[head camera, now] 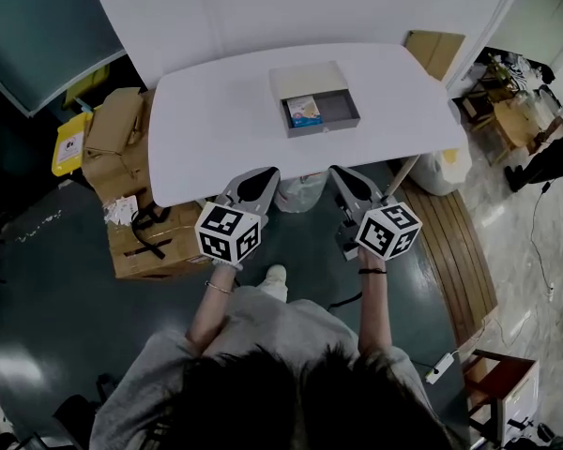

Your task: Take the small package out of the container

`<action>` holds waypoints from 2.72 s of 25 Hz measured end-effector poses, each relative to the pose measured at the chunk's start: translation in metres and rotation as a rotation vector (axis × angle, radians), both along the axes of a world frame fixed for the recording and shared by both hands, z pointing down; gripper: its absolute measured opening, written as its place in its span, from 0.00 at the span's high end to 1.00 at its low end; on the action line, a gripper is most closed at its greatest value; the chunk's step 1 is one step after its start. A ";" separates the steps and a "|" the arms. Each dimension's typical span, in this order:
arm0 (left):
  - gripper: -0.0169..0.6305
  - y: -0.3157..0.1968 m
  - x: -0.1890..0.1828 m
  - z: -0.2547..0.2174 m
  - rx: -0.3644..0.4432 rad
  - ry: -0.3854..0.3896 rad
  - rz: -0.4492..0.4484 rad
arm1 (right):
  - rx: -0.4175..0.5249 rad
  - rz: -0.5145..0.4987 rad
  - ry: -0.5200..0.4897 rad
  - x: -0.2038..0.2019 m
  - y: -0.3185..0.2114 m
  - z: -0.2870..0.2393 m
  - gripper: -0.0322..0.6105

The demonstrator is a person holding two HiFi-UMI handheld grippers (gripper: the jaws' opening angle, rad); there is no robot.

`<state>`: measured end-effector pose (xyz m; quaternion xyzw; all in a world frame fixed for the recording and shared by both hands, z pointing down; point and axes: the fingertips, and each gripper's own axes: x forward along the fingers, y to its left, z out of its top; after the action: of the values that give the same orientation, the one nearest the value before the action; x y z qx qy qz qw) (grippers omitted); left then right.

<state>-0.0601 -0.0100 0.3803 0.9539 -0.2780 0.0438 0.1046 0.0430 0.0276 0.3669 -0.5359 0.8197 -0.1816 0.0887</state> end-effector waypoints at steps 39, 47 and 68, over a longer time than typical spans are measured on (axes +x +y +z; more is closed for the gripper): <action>0.99 -0.118 0.063 0.044 -0.108 -0.036 0.031 | -0.112 0.030 -0.102 0.060 -0.131 0.040 0.93; 0.99 -0.159 0.083 0.043 -0.128 -0.018 -0.057 | -0.138 -0.064 -0.096 0.080 -0.178 0.041 0.93; 0.99 -0.215 0.099 0.062 -0.166 -0.019 -0.255 | -0.186 -0.248 -0.103 0.104 -0.251 0.058 0.93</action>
<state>0.0388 -0.2254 0.4421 0.8984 -0.3932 0.0618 0.1854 0.1466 -0.2237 0.4254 -0.4266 0.8536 -0.2934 0.0576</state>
